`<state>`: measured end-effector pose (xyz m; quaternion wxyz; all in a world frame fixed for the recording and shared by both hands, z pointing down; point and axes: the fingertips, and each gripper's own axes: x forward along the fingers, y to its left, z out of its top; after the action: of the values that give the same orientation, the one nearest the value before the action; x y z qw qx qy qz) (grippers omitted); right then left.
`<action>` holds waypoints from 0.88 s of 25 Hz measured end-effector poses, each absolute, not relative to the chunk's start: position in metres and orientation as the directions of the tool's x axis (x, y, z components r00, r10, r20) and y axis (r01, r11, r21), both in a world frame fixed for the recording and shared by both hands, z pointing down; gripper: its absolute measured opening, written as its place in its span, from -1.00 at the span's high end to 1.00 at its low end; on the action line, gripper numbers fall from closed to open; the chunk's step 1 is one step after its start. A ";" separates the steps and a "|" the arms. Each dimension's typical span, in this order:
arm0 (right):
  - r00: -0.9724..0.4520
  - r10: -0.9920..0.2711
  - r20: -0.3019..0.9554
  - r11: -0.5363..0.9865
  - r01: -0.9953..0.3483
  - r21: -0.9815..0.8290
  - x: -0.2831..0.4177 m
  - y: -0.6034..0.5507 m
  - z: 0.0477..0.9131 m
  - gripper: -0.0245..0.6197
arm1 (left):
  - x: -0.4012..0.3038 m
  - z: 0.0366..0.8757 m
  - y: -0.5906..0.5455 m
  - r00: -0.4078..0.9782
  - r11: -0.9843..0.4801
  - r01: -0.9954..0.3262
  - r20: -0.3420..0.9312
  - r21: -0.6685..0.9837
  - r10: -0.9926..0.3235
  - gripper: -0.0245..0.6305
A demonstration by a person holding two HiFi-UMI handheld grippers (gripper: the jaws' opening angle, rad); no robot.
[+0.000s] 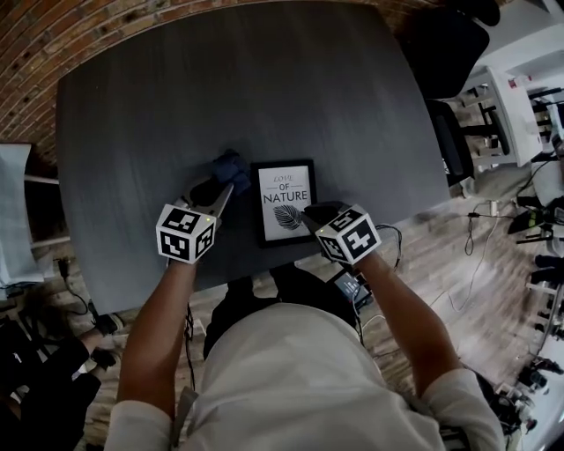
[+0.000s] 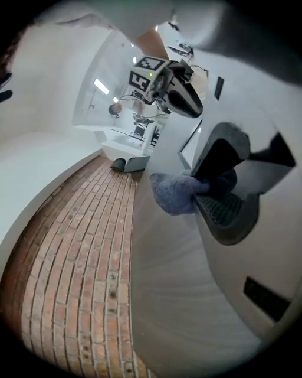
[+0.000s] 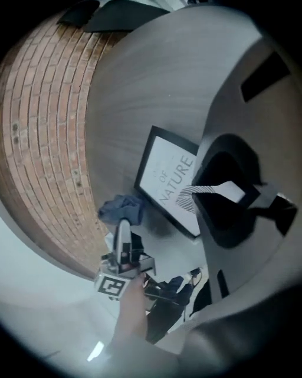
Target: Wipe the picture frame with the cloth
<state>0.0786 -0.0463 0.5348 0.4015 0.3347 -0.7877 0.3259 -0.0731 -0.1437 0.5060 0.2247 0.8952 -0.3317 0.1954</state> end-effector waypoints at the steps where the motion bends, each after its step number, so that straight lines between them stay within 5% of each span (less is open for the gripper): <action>1: -0.430 -0.249 0.868 0.581 -0.783 -0.222 0.079 -0.039 0.540 0.79 | -0.070 0.509 -0.147 0.690 -0.688 -0.685 0.516 0.239 -0.507 0.63; 12: -0.251 -0.246 0.936 0.744 -0.669 0.016 0.060 -0.038 0.568 0.84 | -0.049 0.523 -0.173 0.558 -0.761 -0.641 0.623 -0.096 -0.548 0.63; 22: -0.236 -0.240 0.942 0.735 -0.678 0.018 0.058 -0.037 0.569 0.84 | -0.036 0.530 -0.170 0.564 -0.770 -0.632 0.629 -0.088 -0.535 0.63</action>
<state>0.0582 -0.0369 0.5686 0.5395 0.3020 -0.7594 0.2028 -0.0365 -0.1704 0.5303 0.0739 0.8812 -0.3309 0.3294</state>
